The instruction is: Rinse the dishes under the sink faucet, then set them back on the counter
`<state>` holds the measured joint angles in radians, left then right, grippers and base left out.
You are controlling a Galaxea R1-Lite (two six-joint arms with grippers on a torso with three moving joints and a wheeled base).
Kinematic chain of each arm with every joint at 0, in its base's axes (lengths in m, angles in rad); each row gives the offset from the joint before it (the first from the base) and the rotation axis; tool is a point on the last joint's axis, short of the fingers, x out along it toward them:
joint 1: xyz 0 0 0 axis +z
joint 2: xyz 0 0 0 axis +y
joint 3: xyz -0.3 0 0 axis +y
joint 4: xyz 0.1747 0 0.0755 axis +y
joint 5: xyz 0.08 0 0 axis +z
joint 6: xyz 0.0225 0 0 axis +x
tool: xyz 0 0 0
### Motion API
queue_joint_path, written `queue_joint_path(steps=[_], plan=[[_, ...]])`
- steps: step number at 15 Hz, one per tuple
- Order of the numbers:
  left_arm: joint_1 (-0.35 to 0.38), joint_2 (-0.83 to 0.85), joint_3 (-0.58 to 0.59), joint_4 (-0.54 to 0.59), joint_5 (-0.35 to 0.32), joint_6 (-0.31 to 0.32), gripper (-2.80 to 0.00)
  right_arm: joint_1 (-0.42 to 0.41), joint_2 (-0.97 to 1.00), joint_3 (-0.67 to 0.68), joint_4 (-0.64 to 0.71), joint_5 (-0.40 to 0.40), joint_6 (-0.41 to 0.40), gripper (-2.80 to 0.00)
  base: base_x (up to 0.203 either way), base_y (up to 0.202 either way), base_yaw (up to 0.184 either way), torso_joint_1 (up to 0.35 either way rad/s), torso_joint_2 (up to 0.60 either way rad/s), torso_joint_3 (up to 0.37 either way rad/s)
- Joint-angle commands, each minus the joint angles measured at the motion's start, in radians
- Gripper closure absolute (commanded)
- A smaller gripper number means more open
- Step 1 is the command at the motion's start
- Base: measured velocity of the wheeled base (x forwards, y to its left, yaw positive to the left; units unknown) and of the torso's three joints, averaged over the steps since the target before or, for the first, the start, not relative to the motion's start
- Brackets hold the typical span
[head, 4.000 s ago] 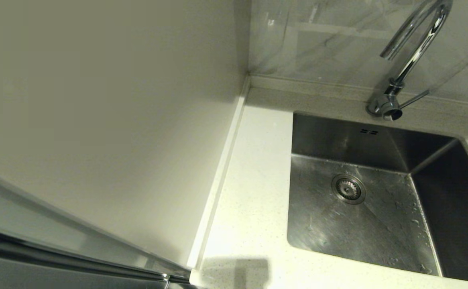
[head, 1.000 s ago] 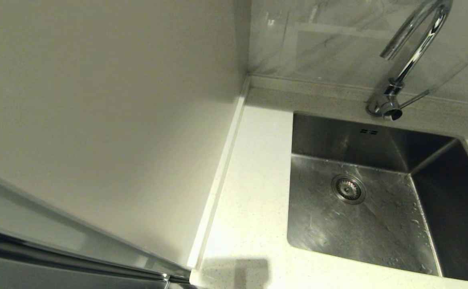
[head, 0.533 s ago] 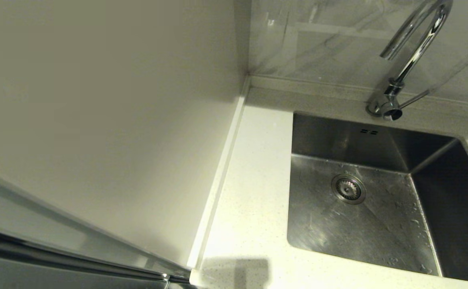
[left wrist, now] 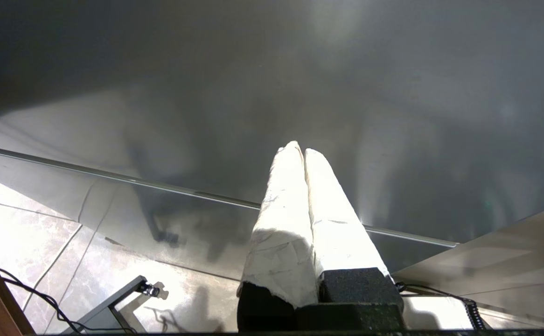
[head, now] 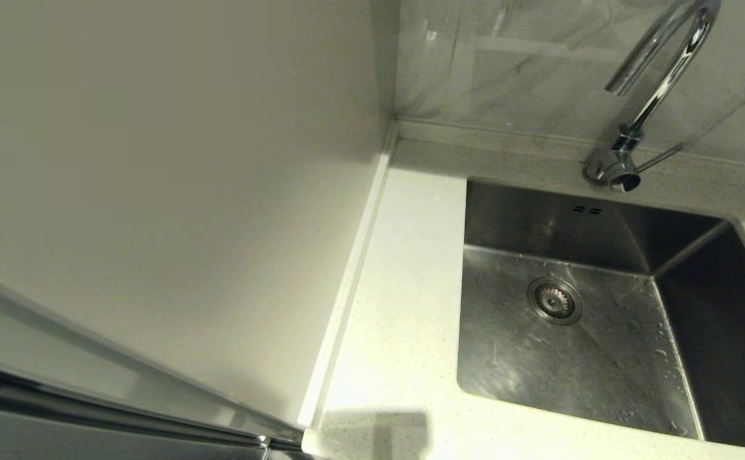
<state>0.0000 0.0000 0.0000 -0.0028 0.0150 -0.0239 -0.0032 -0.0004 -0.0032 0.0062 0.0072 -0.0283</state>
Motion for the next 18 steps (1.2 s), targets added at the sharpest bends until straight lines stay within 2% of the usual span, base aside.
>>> queue_joint_path(steps=[1,18], plan=[[0.000,-0.003,0.000,0.000,0.000,-0.001,0.00,0.000,0.000,0.000,0.000,0.000,-0.001,0.00,0.000,0.000,0.000,0.000,0.00,0.000],[0.000,-0.003,0.000,0.000,0.001,-0.001,0.00,0.000,0.000,0.000,0.000,0.000,-0.001,0.00,0.000,0.000,0.000,0.000,0.00,0.000]])
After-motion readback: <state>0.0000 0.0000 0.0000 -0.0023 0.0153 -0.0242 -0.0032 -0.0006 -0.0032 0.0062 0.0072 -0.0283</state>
